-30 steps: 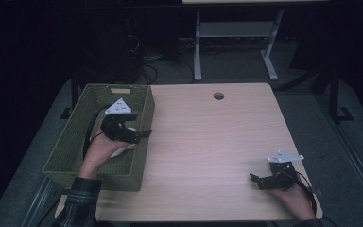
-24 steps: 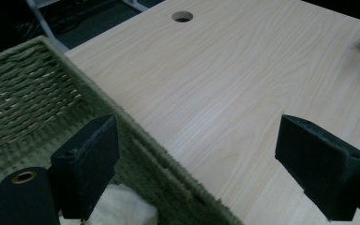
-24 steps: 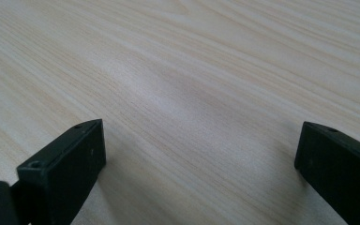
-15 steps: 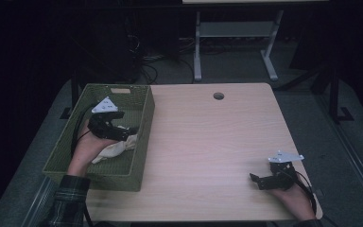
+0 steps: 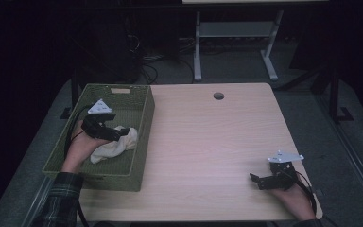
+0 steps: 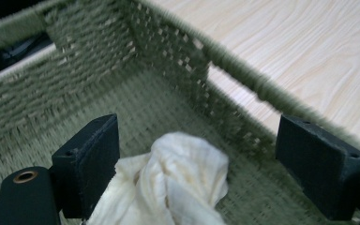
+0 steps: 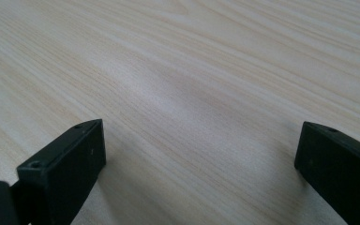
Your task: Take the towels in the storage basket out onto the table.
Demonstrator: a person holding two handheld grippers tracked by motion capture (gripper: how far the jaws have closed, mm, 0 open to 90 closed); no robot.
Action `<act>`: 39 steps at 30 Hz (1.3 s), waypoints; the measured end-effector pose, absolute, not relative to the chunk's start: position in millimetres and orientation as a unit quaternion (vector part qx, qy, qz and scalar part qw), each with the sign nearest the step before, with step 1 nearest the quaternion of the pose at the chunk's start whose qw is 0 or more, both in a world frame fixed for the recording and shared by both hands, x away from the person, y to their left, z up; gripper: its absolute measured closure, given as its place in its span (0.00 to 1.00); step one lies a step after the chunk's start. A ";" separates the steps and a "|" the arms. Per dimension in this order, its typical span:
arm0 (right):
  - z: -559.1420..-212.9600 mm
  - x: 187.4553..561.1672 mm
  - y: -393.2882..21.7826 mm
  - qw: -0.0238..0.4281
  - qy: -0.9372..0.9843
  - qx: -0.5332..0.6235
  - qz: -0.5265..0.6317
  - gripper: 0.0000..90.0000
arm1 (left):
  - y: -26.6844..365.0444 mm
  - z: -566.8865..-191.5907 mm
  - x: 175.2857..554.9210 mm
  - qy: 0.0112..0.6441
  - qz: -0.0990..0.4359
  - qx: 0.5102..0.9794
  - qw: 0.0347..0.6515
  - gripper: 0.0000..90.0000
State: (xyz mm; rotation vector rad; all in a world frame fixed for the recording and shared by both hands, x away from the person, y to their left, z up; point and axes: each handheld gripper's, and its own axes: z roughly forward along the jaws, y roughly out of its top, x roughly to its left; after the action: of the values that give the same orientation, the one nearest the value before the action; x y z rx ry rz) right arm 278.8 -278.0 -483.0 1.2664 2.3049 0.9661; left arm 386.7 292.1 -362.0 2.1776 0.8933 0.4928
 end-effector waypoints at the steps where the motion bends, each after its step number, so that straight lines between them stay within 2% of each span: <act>1: -483.0 278.8 -278.1 0.169 0.811 0.445 0.340 0.02 | 292.7 -364.8 388.4 0.349 0.190 0.846 0.354 0.15; 18: -483.0 278.8 -278.0 0.169 0.811 0.445 0.340 0.02 | 297.7 -402.9 406.1 0.398 0.157 0.863 0.269 0.15; 30: -483.0 278.8 -278.0 0.169 0.811 0.445 0.340 0.02 | 291.4 -425.1 411.2 0.399 0.121 0.880 0.228 0.16; 39: -483.0 278.3 -277.8 0.169 0.811 0.445 0.340 0.02 | 288.9 -430.7 412.0 0.401 0.113 0.886 0.201 0.28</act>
State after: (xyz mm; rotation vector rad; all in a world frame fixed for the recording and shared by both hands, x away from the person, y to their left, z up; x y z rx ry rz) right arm 278.3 -277.8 -483.0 1.2654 2.3056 0.9655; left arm 412.0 288.9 -430.7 2.4760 1.1213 0.3155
